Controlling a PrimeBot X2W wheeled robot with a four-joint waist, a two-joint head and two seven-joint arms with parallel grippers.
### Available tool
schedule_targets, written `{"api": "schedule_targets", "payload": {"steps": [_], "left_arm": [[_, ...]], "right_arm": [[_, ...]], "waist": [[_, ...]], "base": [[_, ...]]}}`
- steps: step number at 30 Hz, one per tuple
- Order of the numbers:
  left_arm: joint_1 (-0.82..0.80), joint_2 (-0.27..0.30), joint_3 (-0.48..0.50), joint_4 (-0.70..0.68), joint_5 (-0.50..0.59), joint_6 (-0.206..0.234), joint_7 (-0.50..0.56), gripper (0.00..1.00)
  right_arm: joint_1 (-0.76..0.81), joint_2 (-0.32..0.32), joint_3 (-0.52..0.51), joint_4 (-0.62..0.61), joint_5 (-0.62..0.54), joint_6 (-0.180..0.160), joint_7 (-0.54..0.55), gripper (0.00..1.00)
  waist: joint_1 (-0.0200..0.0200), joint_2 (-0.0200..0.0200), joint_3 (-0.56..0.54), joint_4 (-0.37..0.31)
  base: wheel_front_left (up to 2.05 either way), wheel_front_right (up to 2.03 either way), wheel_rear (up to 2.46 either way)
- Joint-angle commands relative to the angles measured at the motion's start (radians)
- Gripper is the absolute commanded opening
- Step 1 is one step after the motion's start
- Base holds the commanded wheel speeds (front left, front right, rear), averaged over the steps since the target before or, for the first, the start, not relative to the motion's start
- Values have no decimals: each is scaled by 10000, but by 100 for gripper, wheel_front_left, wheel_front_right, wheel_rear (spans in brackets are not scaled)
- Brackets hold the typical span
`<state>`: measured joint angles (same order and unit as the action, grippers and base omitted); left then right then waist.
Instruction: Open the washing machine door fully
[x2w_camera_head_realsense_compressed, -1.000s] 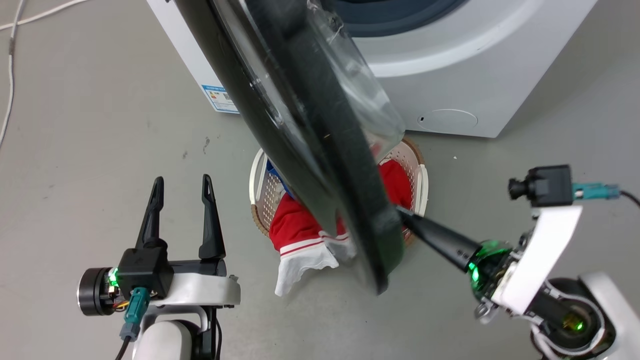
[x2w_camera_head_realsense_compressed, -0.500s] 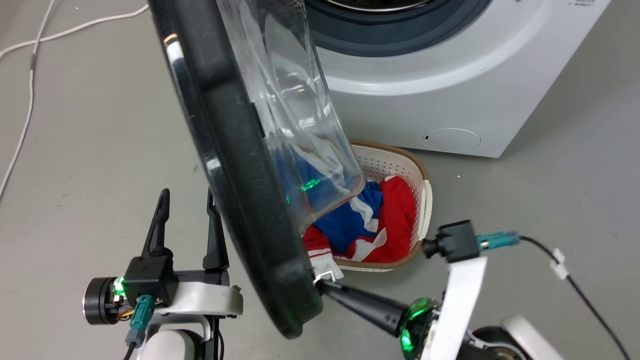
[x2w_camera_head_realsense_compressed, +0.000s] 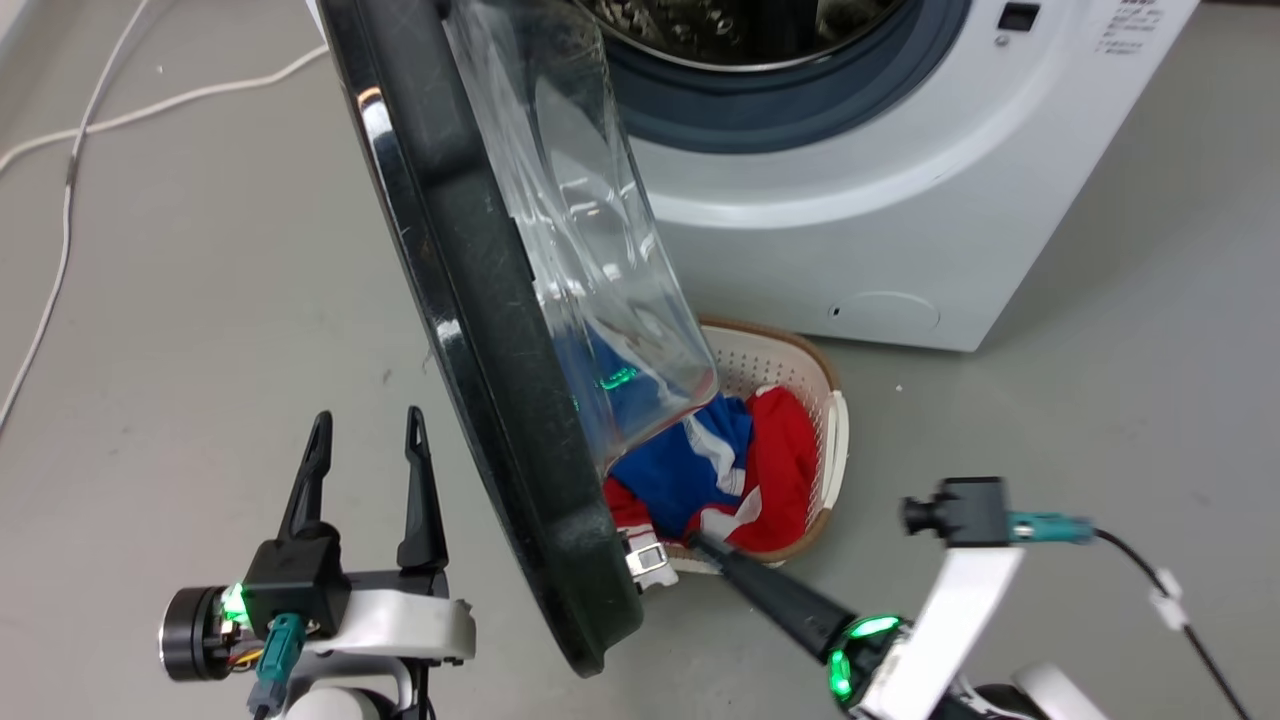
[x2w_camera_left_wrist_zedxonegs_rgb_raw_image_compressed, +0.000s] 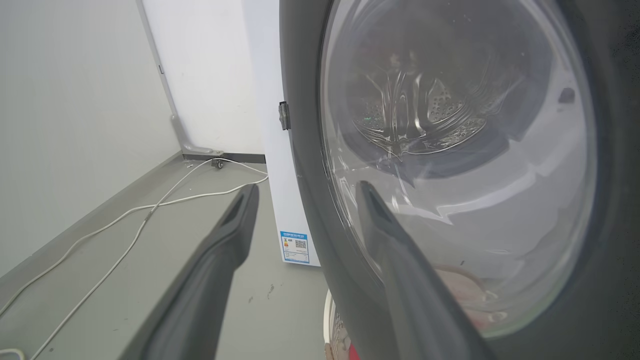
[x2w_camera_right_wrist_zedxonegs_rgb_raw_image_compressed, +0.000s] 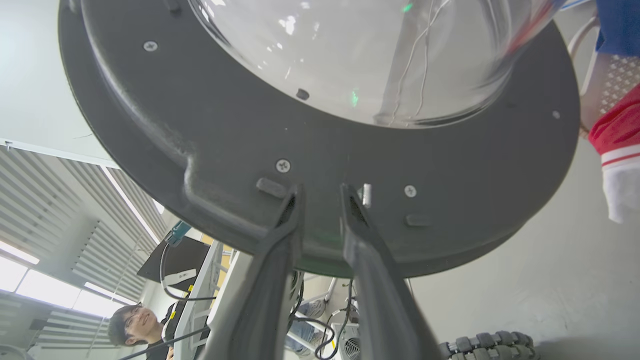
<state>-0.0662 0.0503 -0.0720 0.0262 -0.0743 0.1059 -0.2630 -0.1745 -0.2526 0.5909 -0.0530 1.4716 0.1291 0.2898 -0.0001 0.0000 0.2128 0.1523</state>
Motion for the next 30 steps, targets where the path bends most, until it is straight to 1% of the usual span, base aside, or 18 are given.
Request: {"api": "schedule_targets", "payload": {"steps": [1,5,8,11,13,15,16,19,22,24,27,30], "left_arm": [[139,2,64,6,65,-12,-27,100],[363,2,178,10,115,-66,-27,100],[509,2,249,20,186,-94,-27,100],[675,2,321,30,227,-140,-27,100],[756,2,379,25,258,-150,-27,100],[839,2,424,8,267,-165,-27,100],[881,2,448,-2,272,-164,-27,100],[977,3,496,-34,306,-184,-27,100],[1038,2,516,-36,337,-204,-27,100],[1059,3,544,-36,359,-212,-27,100],[1096,2,557,-20,361,-216,-27,100],[1148,2,558,5,369,-236,-27,100]], "right_arm": [[181,-99,-148,-66,-108,29,-339,100],[372,-367,-577,-276,-632,29,-1617,100],[395,-613,-969,-312,-1393,29,-2959,100],[429,-798,-1403,-56,-2493,27,-4606,100],[419,-868,-1768,303,-3532,27,-5275,100],[426,-692,-2389,589,-4716,27,-5505,100],[467,-456,-2899,661,-5342,27,-5536,100],[698,386,-4412,242,-7633,27,-5538,100],[1016,1054,-5241,-287,-9712,26,-5544,100],[1211,1303,-5613,-600,-10855,26,-5545,100],[1577,1617,-5906,-785,-12067,26,-5547,100],[1900,1786,-6137,-694,-12762,15,-5547,100]], "waist": [[1,0,-217,-95],[1,0,-552,-243],[1,0,-805,-333],[1,0,-1027,-413],[1,0,-1152,-466],[1,0,-1245,-509],[1,0,-1283,-532],[1,0,-1365,-579],[1,0,-1437,-600],[1,0,-1474,-615],[1,0,-1523,-634],[1,0,-1583,-649]], "base": [[0,0,0],[0,0,0],[0,0,0],[0,0,0],[0,0,0],[0,0,0],[0,0,0],[0,0,0],[0,0,0],[0,0,0],[0,0,0],[0,0,0]]}}
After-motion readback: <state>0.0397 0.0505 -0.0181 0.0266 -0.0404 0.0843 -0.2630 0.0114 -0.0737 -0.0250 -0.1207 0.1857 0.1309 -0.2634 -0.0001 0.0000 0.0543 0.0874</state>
